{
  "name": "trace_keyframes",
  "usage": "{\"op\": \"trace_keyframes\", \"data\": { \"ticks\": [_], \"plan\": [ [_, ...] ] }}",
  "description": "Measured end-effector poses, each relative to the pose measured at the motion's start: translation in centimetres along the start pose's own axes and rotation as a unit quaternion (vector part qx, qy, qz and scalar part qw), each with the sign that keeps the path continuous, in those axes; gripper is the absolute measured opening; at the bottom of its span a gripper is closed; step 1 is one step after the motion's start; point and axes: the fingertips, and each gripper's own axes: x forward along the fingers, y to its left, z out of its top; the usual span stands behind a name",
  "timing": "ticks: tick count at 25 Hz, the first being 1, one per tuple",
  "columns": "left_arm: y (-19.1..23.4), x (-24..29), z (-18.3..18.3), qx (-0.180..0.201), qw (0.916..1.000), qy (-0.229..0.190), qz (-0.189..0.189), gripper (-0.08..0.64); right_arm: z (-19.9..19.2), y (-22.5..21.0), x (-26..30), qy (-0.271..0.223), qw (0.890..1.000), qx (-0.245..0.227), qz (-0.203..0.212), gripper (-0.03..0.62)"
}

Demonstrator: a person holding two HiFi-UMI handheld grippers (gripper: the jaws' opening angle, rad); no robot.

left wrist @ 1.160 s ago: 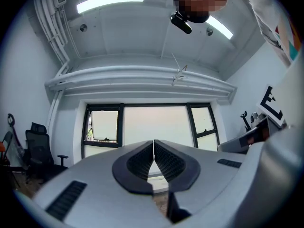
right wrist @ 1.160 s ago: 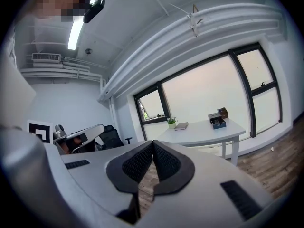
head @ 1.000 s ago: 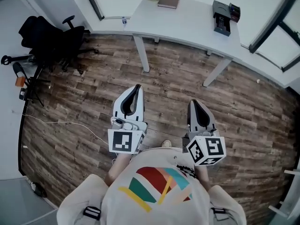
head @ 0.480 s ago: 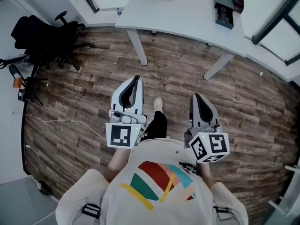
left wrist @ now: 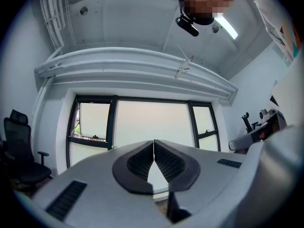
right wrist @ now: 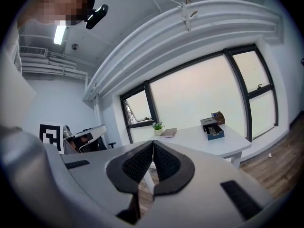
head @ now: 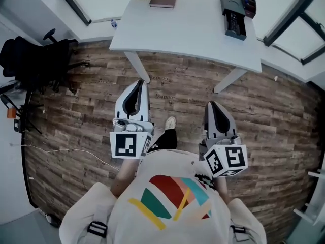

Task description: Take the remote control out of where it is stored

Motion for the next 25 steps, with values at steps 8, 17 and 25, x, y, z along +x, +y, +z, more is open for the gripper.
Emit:
{"op": "trace_keyframes", "data": {
  "ticks": [8,17,25],
  "plan": [
    [3.2,8.1,-0.5,-0.015,0.9996,-0.006,-0.023,0.009,3.4,-1.9,7.8,-0.010,0.999,-0.030,-0.021,0.002],
    [6.9,16.3,-1.1,-0.017,0.9988,-0.016,-0.044,0.009,5.6,-3.4,16.8,-0.018,0.996,-0.080,-0.033,0.003],
    [7.2,23.7,-3.7,-0.034,0.9975,0.018,-0.060,0.009,7.5,-7.6,21.8,-0.008,0.994,-0.092,-0.053,0.003]
  ]
}}
